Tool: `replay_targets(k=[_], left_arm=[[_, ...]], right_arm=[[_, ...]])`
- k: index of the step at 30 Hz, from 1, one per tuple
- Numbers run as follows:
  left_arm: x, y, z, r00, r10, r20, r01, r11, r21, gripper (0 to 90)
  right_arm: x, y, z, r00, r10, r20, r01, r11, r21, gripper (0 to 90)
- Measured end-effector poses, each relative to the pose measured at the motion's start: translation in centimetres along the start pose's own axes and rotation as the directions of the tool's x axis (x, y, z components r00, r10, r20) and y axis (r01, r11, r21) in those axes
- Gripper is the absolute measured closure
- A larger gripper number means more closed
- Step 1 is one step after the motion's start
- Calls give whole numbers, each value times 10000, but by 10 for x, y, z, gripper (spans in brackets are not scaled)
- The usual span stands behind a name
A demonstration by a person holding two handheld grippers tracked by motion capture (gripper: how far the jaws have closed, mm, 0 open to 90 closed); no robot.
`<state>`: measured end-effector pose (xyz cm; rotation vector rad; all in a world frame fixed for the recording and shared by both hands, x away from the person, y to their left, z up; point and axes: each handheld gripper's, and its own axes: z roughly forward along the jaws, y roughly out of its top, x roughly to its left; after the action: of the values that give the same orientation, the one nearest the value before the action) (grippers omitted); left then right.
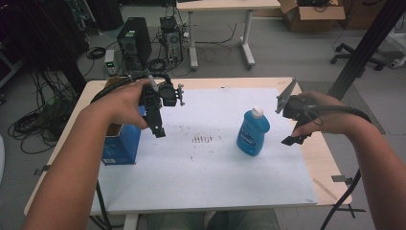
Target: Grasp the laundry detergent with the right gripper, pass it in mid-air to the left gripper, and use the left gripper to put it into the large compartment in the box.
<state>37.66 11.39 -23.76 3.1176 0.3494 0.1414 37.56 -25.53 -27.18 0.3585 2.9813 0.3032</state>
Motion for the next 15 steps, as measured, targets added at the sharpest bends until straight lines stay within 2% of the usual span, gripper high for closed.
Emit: replay_targets(k=[15], left_arm=[[-18,0,7,9994,320,132,-320,9995,26,2]], right_arm=[[5,-10,21,9980,620,-125,-628,9952,-757,43]])
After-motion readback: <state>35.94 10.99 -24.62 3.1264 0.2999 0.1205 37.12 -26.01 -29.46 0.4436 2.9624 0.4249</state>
